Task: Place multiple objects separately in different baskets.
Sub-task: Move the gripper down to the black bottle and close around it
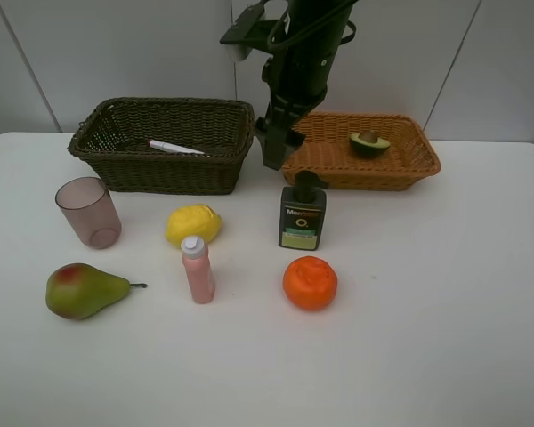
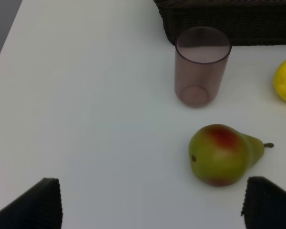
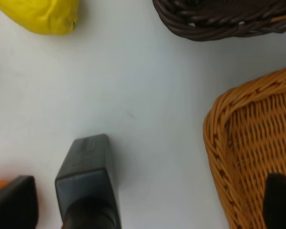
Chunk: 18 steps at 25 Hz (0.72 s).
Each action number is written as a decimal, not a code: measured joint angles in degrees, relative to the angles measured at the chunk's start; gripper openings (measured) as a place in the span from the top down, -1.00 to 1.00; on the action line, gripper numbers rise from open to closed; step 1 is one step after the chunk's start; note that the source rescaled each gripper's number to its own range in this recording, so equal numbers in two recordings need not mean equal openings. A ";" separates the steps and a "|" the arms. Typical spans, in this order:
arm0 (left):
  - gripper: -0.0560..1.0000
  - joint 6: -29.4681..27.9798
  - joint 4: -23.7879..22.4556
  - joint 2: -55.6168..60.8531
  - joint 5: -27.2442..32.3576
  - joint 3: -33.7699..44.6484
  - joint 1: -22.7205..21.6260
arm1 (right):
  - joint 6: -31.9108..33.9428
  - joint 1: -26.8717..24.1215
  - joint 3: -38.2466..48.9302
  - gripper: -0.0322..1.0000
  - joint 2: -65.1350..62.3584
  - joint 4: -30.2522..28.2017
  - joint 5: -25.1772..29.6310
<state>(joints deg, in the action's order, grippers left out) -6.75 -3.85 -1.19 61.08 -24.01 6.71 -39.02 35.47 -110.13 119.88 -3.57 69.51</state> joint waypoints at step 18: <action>-1.00 0.00 0.00 0.00 0.00 0.00 0.00 | -0.18 0.00 13.49 -1.00 0.00 -1.09 -0.44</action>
<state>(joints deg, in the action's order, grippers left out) -6.75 -3.85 -1.19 61.08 -24.01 6.71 -39.19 35.47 -96.64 119.88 -4.66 69.07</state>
